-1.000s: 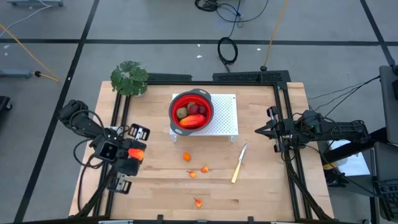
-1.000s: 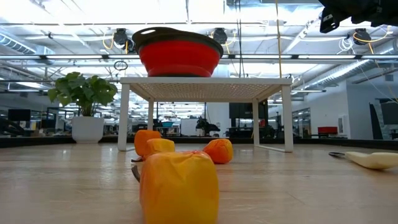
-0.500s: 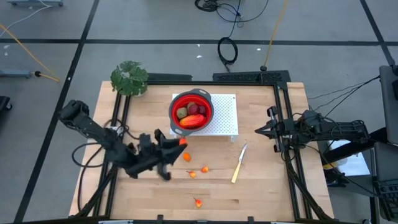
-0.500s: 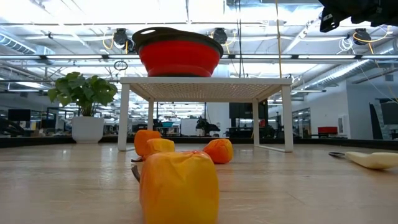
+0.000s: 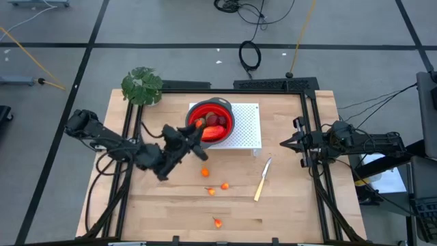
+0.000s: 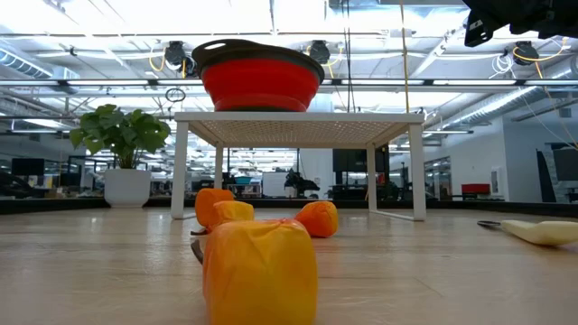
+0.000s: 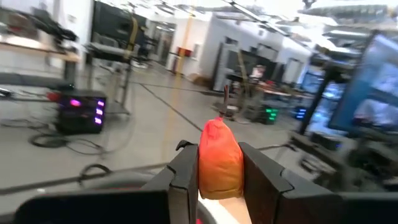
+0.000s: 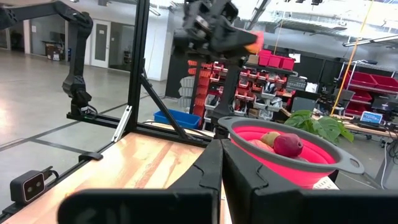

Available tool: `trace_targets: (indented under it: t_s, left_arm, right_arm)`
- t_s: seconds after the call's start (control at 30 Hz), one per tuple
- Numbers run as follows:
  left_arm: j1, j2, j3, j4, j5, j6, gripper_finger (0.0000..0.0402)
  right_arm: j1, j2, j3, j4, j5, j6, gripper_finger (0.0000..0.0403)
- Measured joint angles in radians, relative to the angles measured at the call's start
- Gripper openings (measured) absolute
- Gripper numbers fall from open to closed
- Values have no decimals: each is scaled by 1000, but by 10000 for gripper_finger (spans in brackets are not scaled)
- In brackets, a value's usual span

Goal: Pick & Place Fruit
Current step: Put the orange peach into the orange strainer bowl on the shelf

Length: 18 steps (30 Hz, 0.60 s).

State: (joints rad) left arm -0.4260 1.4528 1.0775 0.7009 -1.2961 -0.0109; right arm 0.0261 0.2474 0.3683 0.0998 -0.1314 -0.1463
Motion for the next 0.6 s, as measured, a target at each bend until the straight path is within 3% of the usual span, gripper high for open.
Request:
trace_targets:
  t_s: [0.1, 0.2, 0.6]
  left_arm:
    - [53, -18, 0, -29, 8, 32, 88]
    - [113, -54, 0, -124, 82, -9, 88]
    - [416, -172, 0, -718, 599, -490, 88]
  right_arm:
    - [0, 0, 0, 0, 0, 0, 0]
    - [0, 0, 0, 0, 0, 0, 0]
    - [0, 0, 0, 1, 1, 0, 0]
